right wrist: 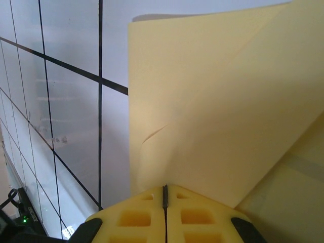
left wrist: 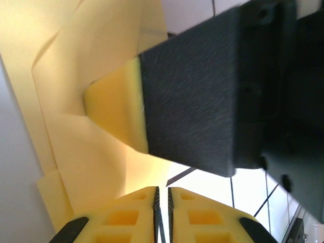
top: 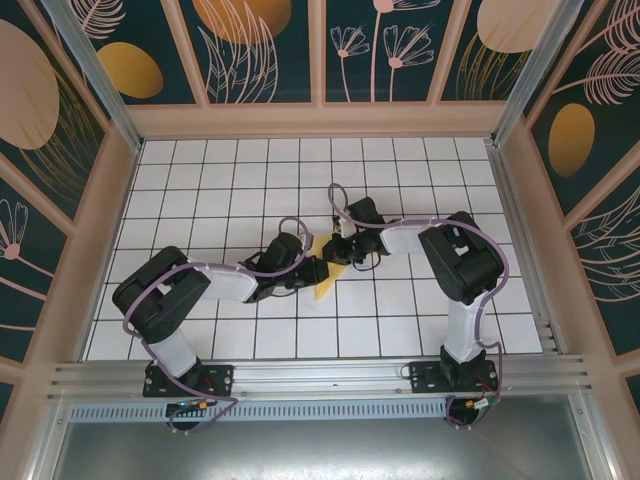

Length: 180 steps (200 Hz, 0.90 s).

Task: Fold a paper plane with a square sheet of paper (pick it up from the middle)
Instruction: Fourth fold the wing at the center of the table.

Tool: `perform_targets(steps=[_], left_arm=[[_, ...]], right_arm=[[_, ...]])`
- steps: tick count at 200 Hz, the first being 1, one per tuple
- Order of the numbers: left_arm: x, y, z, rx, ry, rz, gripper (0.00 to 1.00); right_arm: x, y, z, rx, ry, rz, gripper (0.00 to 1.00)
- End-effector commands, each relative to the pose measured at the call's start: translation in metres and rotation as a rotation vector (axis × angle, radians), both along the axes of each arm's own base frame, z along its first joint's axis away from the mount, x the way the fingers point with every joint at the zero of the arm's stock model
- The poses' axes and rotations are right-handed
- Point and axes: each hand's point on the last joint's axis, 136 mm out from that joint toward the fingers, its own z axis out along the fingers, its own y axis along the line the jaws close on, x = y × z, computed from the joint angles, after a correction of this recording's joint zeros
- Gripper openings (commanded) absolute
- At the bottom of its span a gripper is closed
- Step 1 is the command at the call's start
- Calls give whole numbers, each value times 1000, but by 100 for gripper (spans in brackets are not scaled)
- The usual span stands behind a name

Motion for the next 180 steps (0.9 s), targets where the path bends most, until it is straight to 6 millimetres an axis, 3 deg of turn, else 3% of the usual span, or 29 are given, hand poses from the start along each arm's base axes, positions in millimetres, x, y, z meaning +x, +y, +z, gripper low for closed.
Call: perform_targets(steps=[1, 43, 117, 125, 180], left_arm=[[-8, -2, -15, 29, 58, -12, 17], [-25, 9, -36, 85, 124, -5, 15], [-63, 27, -53, 146, 201, -23, 4], [-65, 26, -45, 131, 188, -29, 4], [-80, 35, -45, 160, 202, -54, 1]], right_arm=[[-13, -31, -49, -173, 81, -58, 8], [-14, -35, -53, -197, 89, -68, 8], [-15, -39, -59, -219, 102, -78, 8], [-15, -38, -60, -218, 103, -78, 8], [-16, -39, -63, -225, 108, -83, 8]])
